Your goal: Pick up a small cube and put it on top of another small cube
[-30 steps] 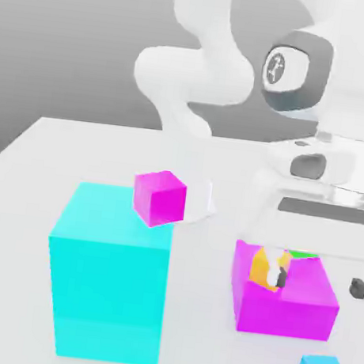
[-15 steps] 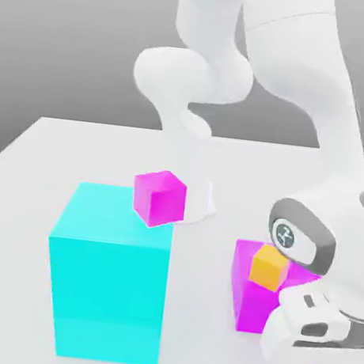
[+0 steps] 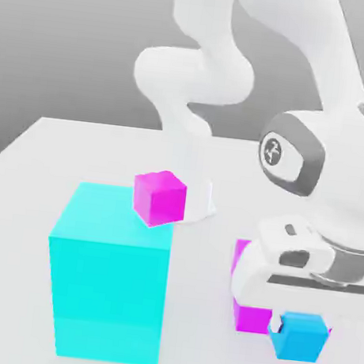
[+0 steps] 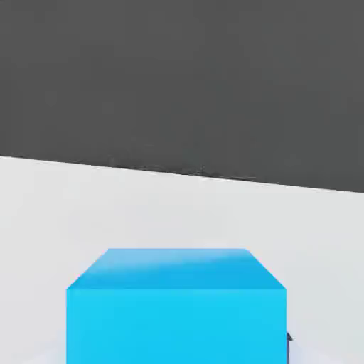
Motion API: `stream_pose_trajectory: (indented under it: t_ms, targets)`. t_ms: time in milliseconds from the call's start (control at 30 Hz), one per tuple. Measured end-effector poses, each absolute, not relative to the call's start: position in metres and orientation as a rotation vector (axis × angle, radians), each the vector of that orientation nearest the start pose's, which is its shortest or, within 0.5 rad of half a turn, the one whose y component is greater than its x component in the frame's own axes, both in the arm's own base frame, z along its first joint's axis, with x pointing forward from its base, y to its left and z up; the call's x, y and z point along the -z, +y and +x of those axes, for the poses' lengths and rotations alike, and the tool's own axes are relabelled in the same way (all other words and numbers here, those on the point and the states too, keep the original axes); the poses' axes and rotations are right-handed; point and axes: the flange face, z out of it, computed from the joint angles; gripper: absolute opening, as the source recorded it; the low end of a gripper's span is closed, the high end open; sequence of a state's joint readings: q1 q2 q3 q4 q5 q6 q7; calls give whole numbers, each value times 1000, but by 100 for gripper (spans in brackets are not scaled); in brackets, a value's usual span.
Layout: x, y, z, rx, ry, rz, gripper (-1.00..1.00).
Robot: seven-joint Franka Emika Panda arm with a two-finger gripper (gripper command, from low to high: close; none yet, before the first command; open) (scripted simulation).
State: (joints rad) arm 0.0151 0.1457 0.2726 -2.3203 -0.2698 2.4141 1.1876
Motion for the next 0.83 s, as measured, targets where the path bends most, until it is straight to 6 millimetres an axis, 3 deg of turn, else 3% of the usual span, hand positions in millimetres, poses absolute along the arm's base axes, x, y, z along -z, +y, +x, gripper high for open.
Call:
stream_pose_trajectory:
  t_ms: [233,567,633,733,767,833]
  targets:
    - [-362,64,477,95,1188,-3079,-100]
    - [-465,-19,404,10,1130,-2964,-100]
    - [-461,-26,394,0,1110,-2943,-100]
    - [-422,-29,391,-3,1104,-2936,-100]
    - [-415,-29,390,-3,1103,-2936,100]
    - [-415,-29,390,-3,1103,-2936,100]
